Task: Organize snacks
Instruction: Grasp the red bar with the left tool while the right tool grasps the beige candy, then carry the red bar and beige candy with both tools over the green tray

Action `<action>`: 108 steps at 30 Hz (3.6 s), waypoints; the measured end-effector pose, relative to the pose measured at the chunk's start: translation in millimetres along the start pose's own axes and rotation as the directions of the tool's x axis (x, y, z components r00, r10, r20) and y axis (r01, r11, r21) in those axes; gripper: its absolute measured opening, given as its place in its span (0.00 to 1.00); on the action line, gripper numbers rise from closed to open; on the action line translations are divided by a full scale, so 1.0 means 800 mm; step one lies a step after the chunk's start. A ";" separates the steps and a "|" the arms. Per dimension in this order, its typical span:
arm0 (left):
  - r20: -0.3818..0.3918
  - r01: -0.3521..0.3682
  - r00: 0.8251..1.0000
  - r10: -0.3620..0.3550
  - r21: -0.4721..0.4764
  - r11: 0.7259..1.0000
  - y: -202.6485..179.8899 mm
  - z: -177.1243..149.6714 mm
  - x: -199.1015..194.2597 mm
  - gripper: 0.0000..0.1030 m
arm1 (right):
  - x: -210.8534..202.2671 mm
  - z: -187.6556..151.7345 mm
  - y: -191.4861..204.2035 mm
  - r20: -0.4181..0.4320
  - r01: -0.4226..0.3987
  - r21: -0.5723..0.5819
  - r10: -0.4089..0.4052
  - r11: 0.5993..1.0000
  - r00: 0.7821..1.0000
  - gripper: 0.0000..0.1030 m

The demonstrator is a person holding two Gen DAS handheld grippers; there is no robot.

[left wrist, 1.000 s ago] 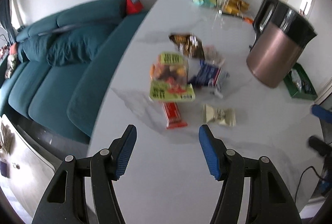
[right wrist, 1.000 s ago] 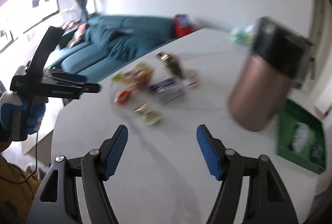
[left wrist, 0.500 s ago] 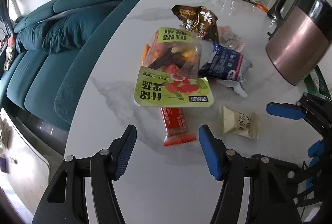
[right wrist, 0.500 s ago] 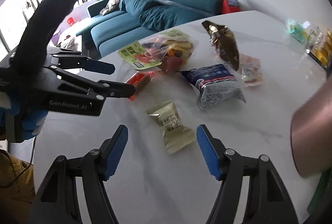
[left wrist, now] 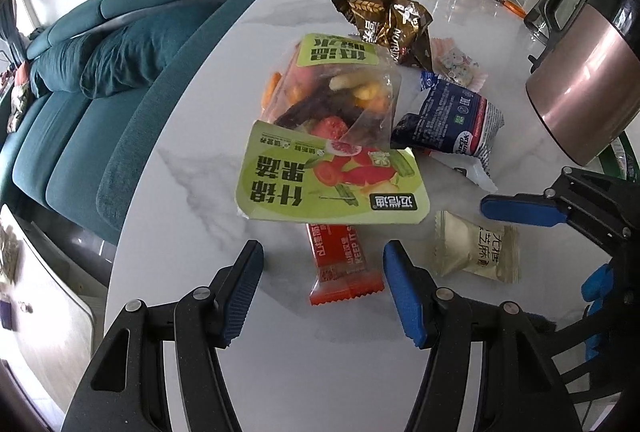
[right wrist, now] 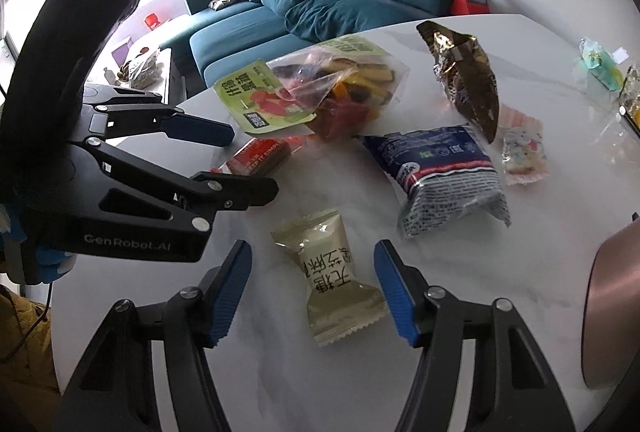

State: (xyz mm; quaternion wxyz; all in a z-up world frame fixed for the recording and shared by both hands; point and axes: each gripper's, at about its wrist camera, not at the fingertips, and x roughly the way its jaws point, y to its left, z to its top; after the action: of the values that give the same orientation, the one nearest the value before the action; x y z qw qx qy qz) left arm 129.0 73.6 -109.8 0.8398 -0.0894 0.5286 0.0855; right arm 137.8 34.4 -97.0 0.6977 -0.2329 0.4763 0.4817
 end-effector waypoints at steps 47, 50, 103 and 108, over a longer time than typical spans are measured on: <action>0.055 0.080 0.995 -0.085 0.097 0.992 -0.018 -0.022 -0.011 0.19 | 0.008 0.018 0.017 -0.124 0.172 0.145 -0.154 0.974 0.980 0.23; 0.052 0.076 0.995 -0.081 0.089 0.993 -0.018 -0.024 -0.013 0.19 | 0.004 0.011 0.014 -0.112 0.172 0.174 -0.154 0.970 0.982 0.22; 0.009 0.227 0.971 -0.241 0.301 0.926 -0.236 -0.106 -0.149 0.19 | -0.264 -0.269 0.016 0.039 0.228 0.511 -0.287 0.829 0.957 0.23; -0.006 0.267 0.958 -0.285 0.374 0.888 -0.306 -0.113 -0.157 0.19 | -0.315 -0.324 -0.020 0.037 0.268 0.585 -0.356 0.766 0.934 0.23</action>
State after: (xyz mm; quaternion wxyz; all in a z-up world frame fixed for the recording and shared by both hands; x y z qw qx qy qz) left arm 54.7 -191.5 -19.8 0.8577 -0.0012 0.4964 -0.1340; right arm 17.7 -288.9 11.5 0.8382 -0.0536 0.5005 0.2097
